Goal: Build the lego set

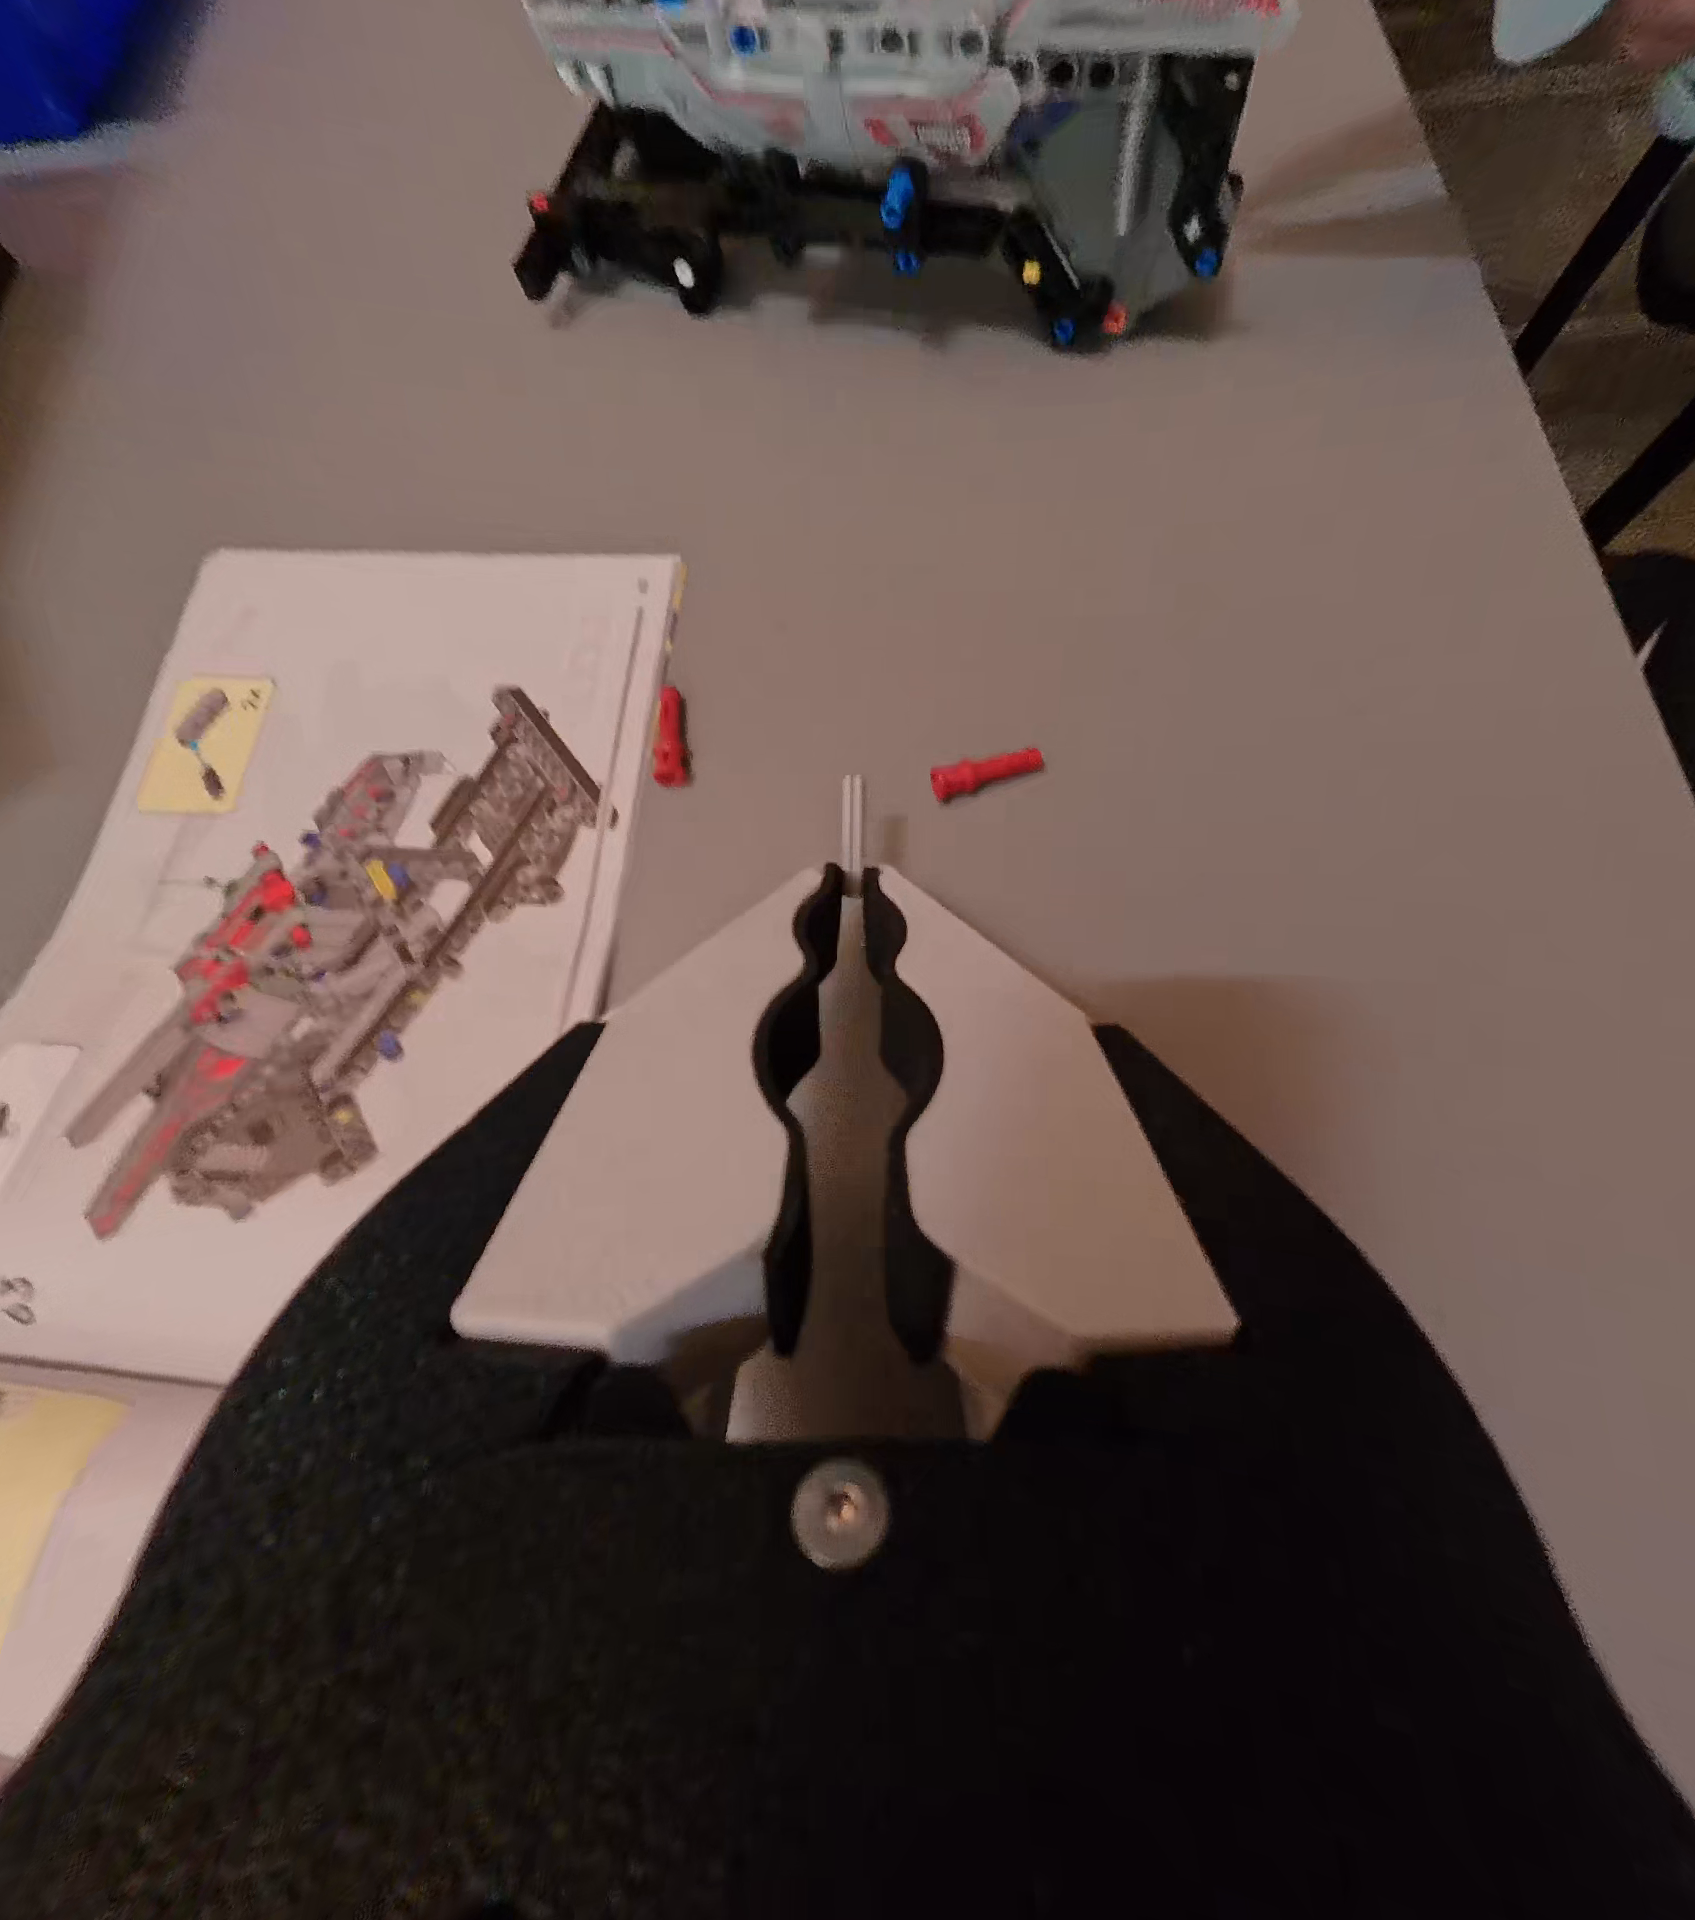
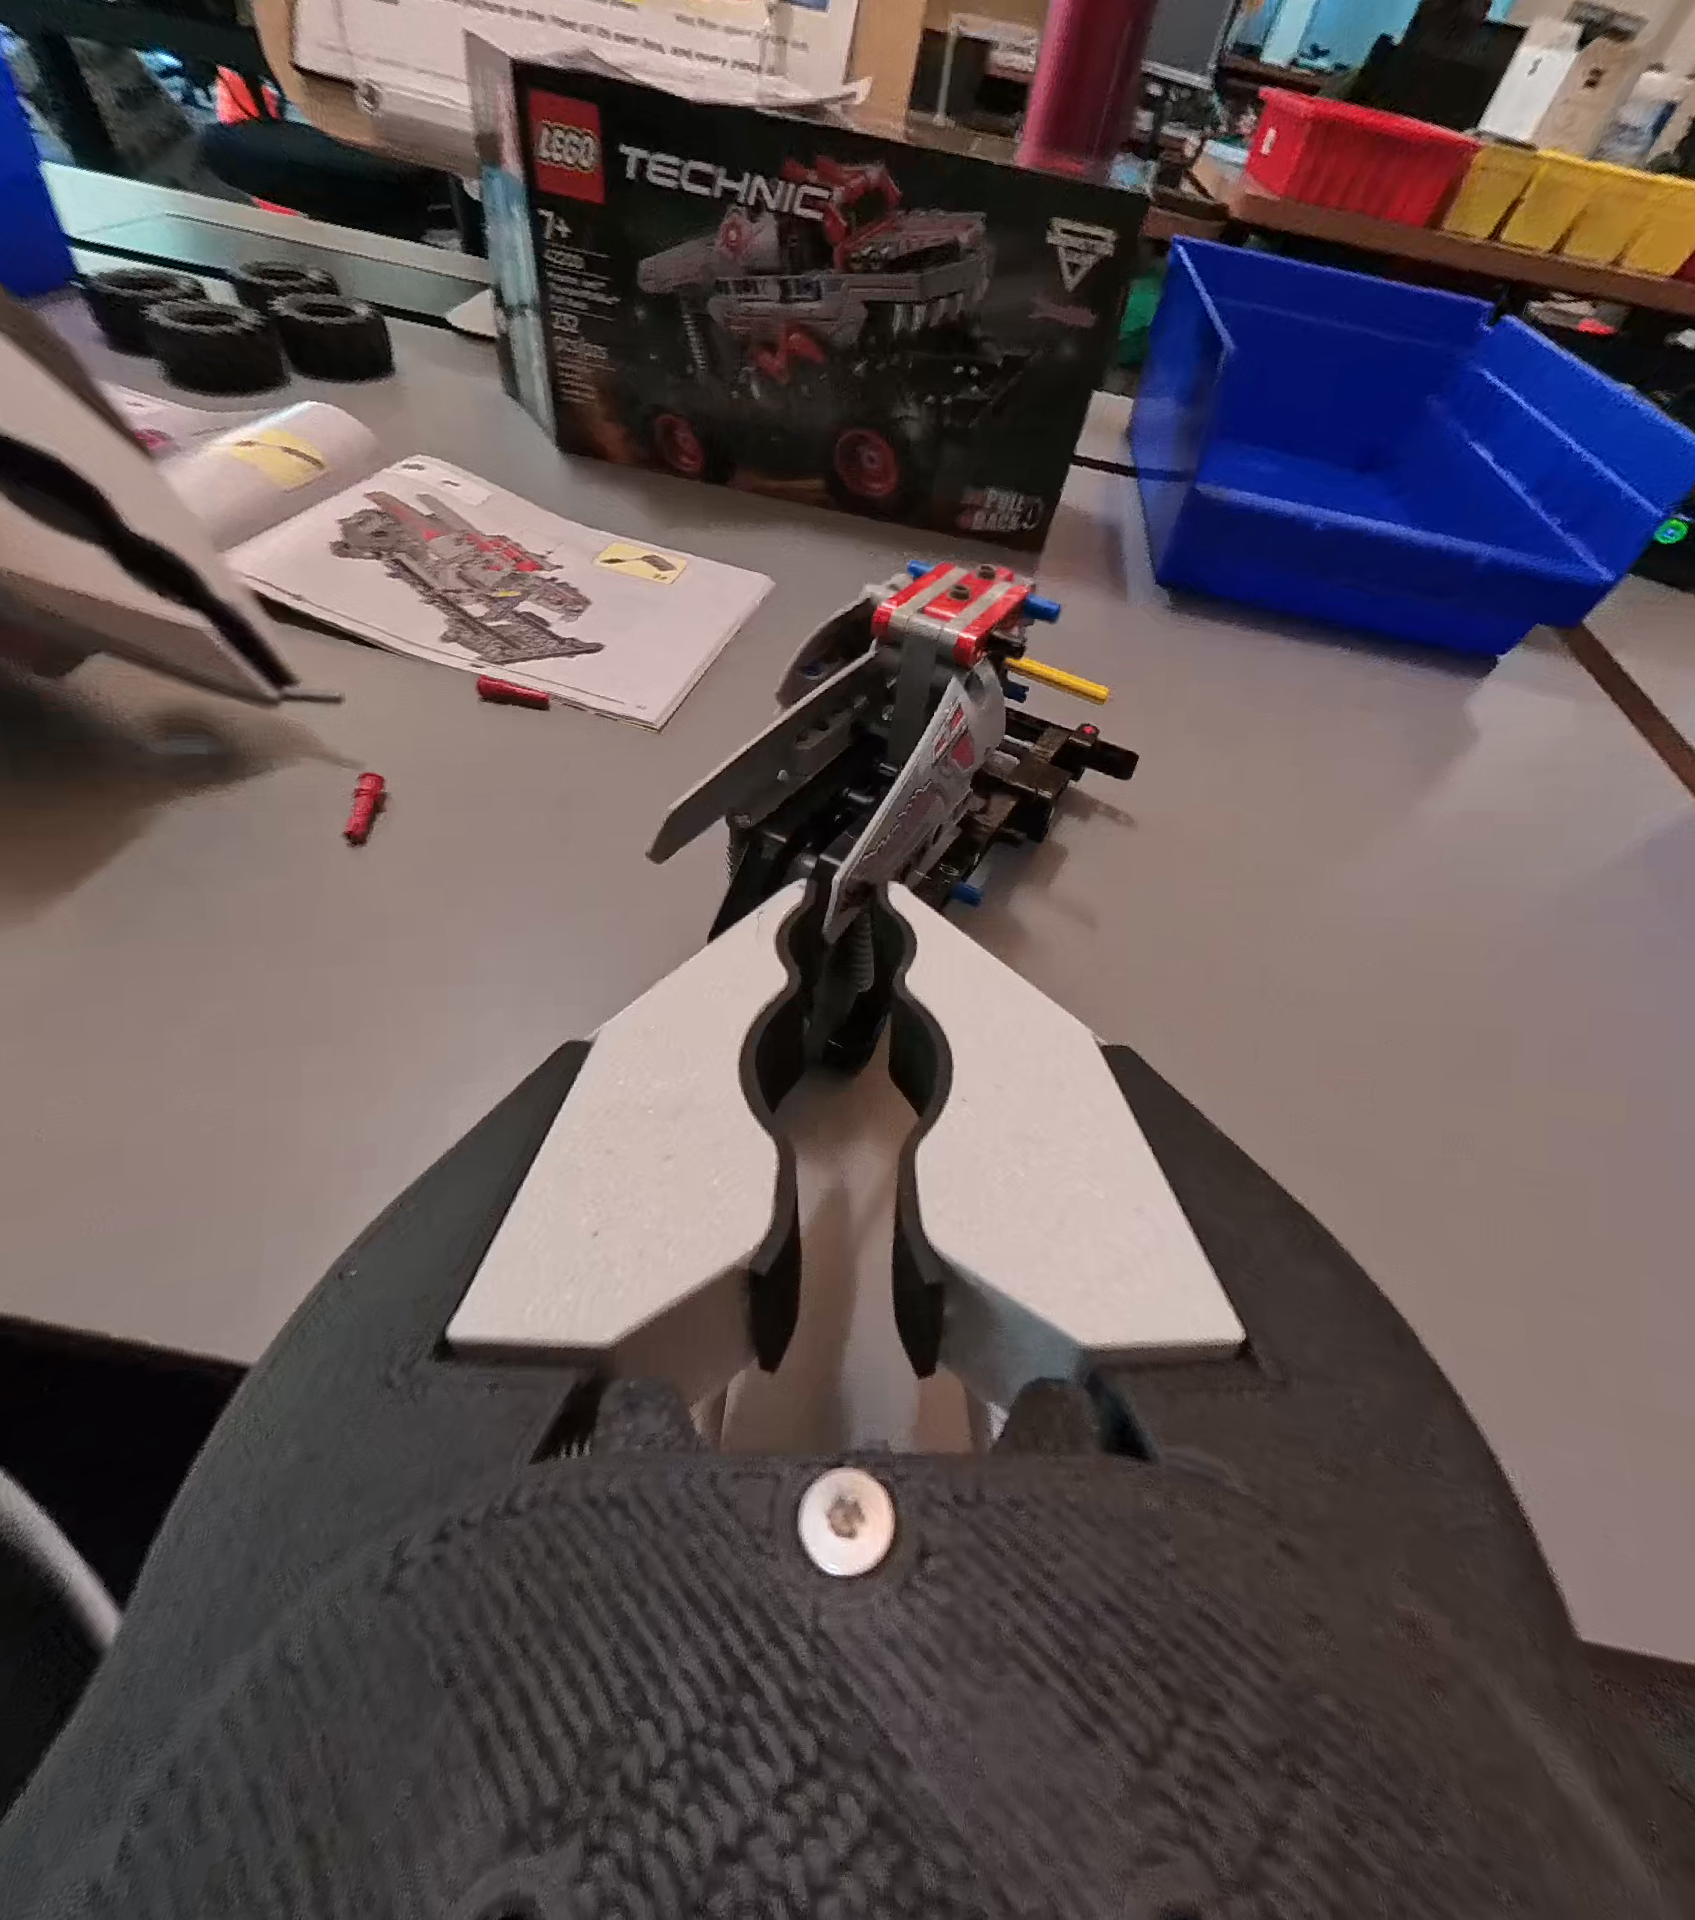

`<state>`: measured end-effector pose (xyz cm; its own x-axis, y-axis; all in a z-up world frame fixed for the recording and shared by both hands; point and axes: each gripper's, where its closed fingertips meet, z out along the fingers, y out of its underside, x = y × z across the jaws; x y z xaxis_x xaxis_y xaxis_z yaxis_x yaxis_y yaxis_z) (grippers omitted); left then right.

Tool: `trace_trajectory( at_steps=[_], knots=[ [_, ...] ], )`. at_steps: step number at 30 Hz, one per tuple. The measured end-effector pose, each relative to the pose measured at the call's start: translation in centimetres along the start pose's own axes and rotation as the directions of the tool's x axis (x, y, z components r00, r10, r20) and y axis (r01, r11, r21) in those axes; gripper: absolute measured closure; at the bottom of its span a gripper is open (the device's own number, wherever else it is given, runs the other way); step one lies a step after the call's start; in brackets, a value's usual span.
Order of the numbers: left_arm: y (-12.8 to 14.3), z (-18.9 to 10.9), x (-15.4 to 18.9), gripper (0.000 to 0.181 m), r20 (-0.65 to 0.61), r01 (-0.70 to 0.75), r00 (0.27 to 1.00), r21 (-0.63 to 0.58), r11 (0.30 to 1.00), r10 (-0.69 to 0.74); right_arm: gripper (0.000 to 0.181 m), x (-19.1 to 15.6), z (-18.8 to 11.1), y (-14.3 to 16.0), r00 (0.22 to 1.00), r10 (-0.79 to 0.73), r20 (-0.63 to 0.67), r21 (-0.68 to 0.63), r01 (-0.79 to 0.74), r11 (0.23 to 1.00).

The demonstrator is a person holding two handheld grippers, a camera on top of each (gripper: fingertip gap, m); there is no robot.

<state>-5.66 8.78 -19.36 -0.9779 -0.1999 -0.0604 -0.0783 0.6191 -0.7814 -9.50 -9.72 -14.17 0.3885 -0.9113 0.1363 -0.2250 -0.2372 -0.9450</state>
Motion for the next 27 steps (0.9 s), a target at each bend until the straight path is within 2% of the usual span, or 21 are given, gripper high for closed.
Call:
trace_trajectory(
  at_steps=[1, 3, 6, 8, 11, 14, 17, 21, 27],
  knots=[
    [-0.8, 0.0, -0.3, 0.18, 0.003, -0.008, 1.0, 0.015, 1.0, 0.008, 0.173, 0.0, -0.3, -0.1, 1.0, 0.002, 0.017, 0.009, -0.002, 1.0],
    [-2.9, 0.0, -0.9, 0.18, 0.011, -0.036, 0.999, 0.054, 0.998, 0.036, 0.161, -0.1, -0.8, 0.0, 0.998, 0.013, 0.065, 0.011, -0.014, 1.0],
    [-6.3, 0.1, -1.6, 0.18, 0.018, -0.101, 0.995, 0.093, 0.991, 0.099, 0.148, -0.7, -2.1, -0.4, 0.977, 0.03, 0.21, 0.011, -0.033, 0.999],
    [-8.7, 0.6, -1.8, 0.179, -0.012, -0.134, 0.991, 0.12, 0.984, 0.137, 0.15, -0.5, -3.5, -1.9, 0.953, 0.023, 0.304, 0.048, -0.039, 0.998],
    [-12.1, 2.6, -2.1, 0.18, -0.073, -0.157, 0.983, 0.143, 0.977, 0.169, 0.157, 3.4, -3.5, -4.1, 0.967, -0.031, 0.252, 0.107, 0.004, 0.994],
    [-14.1, 5.4, -2.9, 0.18, -0.114, -0.198, 0.971, 0.123, 0.973, 0.212, 0.162, 6.8, -0.8, -4.7, 0.96, -0.091, 0.263, 0.085, 0.07, 0.994],
    [-15.4, 7.4, -3.4, 0.18, -0.156, -0.217, 0.96, 0.103, 0.971, 0.231, 0.161, 7.1, 2.6, -4.6, 0.903, -0.073, 0.423, 0.025, 0.069, 0.997],
    [-15.7, 8.7, -4.0, 0.18, -0.2, -0.195, 0.959, 0.053, 0.979, 0.202, 0.166, 5.7, 5.8, -5.1, 0.772, -0.003, 0.635, -0.025, 0.024, 0.999],
    [-15.4, 9.0, -3.4, 0.18, -0.395, -0.009, 0.919, -0.035, 0.999, -0.005, 0.172, 4.8, 8.1, -5.0, 0.648, 0.187, 0.738, -0.153, -0.109, 0.982]
  ],
)
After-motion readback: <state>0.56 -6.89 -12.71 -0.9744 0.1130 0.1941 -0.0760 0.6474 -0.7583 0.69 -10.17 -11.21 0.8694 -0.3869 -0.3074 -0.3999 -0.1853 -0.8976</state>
